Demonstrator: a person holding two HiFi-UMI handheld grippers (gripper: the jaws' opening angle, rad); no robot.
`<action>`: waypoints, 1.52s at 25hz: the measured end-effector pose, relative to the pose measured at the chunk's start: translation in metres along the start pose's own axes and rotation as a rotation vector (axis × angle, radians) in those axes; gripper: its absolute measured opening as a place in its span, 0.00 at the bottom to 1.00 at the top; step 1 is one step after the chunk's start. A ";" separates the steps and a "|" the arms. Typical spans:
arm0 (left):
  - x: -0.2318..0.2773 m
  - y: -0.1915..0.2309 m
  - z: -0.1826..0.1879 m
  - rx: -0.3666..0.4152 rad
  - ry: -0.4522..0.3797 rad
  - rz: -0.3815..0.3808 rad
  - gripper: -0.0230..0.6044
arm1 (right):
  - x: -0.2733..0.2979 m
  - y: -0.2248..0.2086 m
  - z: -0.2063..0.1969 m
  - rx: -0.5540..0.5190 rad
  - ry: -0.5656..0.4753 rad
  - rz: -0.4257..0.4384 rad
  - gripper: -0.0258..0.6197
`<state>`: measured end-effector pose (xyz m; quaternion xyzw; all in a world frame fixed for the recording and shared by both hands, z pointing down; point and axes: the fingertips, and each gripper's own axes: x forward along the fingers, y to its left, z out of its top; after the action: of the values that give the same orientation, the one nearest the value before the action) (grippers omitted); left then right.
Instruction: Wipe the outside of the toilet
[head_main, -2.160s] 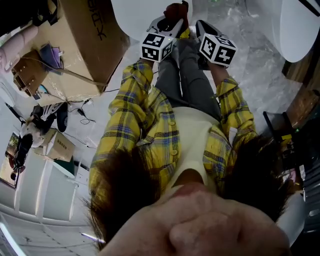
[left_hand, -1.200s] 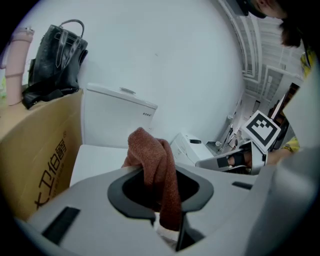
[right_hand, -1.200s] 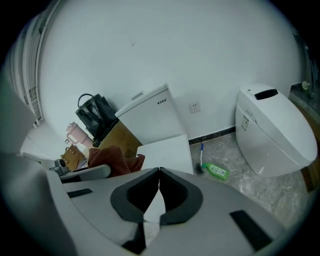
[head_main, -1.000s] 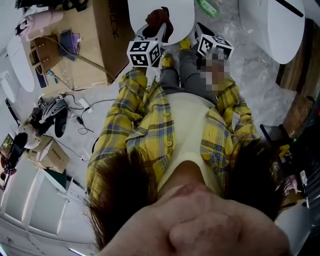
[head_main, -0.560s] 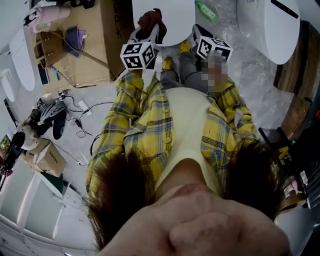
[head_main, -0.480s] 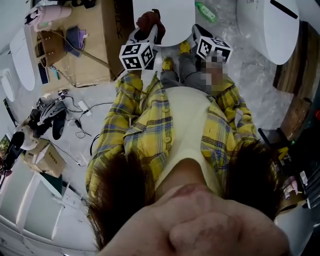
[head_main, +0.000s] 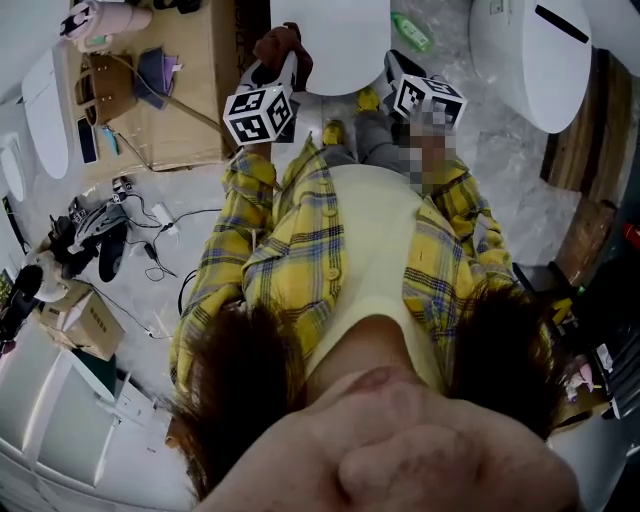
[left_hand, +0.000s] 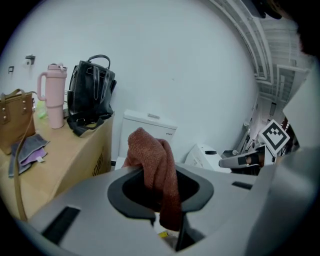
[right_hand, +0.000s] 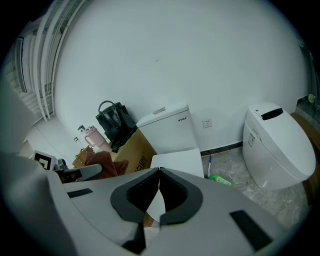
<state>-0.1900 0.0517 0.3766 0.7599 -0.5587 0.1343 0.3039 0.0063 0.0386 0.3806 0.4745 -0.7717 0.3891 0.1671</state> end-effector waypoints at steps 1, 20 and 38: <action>-0.002 0.002 0.000 -0.005 -0.001 0.003 0.19 | 0.000 0.001 0.000 -0.004 0.000 0.002 0.08; -0.037 0.026 -0.006 -0.047 0.004 0.103 0.19 | -0.006 0.017 0.004 -0.044 0.005 0.017 0.08; -0.037 0.017 -0.012 -0.067 0.043 0.071 0.19 | -0.011 0.020 0.010 -0.048 -0.011 0.030 0.08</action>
<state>-0.2169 0.0835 0.3711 0.7259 -0.5829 0.1422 0.3362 -0.0041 0.0426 0.3588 0.4607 -0.7888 0.3703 0.1685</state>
